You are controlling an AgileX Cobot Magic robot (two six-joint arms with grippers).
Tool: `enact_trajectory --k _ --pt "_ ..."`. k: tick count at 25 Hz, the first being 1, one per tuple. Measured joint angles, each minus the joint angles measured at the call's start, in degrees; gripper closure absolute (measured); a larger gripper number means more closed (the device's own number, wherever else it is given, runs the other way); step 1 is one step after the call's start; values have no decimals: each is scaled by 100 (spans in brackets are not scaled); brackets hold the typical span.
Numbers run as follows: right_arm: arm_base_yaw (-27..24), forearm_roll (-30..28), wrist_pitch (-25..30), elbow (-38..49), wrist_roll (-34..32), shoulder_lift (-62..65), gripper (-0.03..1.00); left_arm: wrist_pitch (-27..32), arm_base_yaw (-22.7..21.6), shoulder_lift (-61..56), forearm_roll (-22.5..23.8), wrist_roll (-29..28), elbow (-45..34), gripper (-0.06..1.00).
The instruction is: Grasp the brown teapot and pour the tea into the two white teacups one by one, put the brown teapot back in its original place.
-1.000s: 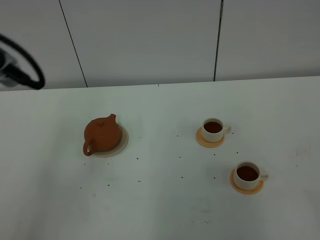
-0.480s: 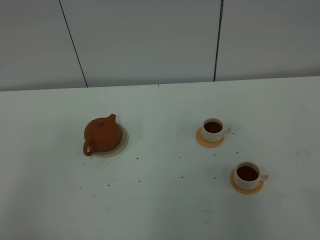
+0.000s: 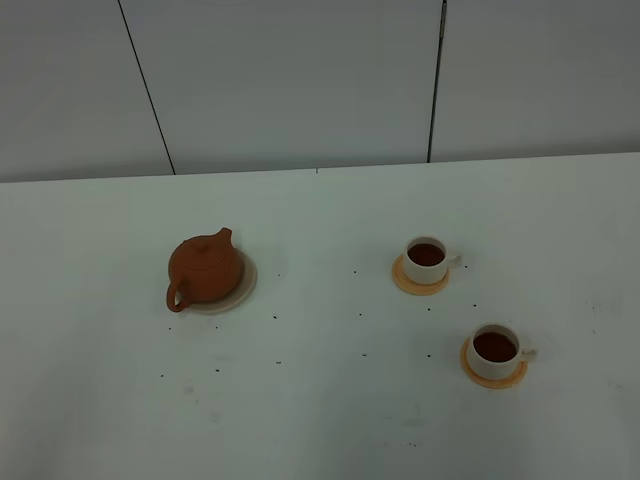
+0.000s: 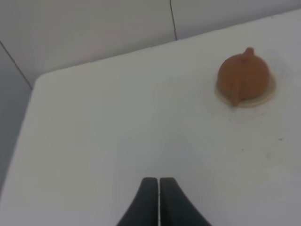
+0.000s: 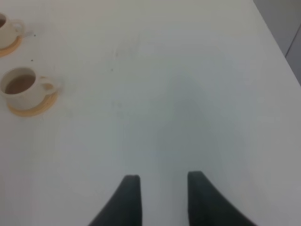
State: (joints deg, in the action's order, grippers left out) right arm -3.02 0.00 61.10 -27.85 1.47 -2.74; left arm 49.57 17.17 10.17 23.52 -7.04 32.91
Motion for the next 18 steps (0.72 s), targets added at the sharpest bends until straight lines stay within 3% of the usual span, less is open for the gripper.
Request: enact_trajectory --k 4,8,15,18 --pt "0 0 0 0 0 0 73 -76 0 -375 -456 -233 -279 89" --pt "0 0 0 0 0 0 73 148 0 -767 -1133 59 -291 89" --pt "0 0 0 0 0 0 73 272 0 -1057 -2696 1558 -296 89" --pt "0 0 0 0 0 0 73 493 0 -1057 -3148 1963 -291 89"
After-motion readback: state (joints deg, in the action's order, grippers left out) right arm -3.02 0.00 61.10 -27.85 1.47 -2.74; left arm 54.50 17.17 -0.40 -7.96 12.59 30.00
